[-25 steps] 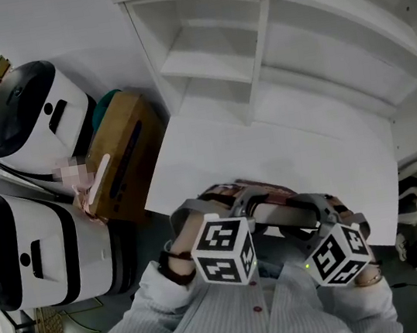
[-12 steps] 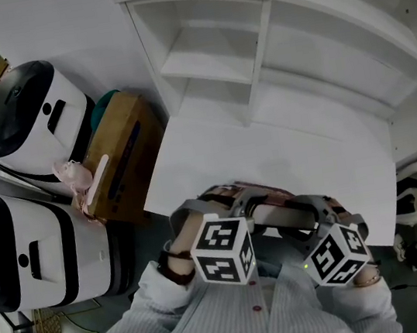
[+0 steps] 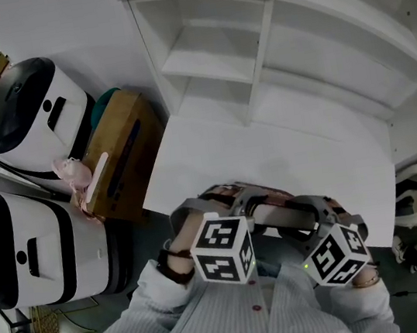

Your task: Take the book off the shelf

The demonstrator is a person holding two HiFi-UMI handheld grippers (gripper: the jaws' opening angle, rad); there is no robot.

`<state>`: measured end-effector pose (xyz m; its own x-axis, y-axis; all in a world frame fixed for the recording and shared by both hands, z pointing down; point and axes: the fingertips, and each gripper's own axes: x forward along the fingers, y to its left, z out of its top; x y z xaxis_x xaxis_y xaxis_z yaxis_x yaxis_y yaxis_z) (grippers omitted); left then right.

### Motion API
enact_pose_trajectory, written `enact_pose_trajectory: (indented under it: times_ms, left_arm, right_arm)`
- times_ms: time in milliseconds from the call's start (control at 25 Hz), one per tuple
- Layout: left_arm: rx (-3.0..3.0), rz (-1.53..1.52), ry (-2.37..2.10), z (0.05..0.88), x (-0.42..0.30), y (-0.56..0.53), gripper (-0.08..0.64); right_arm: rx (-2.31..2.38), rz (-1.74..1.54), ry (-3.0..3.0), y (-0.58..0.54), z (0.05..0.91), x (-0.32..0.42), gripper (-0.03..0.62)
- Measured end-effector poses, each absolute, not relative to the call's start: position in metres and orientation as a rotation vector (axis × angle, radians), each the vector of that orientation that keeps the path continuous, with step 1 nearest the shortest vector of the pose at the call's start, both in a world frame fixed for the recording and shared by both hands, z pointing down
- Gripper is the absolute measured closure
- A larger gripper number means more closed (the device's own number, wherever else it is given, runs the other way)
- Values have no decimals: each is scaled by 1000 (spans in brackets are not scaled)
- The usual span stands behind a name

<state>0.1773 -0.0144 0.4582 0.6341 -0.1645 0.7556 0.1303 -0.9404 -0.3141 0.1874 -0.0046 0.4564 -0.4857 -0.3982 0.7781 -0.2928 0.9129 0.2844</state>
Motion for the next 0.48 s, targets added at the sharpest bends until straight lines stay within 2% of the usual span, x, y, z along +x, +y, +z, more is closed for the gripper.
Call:
enact_pose_trajectory:
  times_ms: [480]
  left_arm:
    - [-2517, -1221, 41, 461, 177, -9, 305]
  right_arm:
    - [488, -142, -2115, 1, 459, 187, 365]
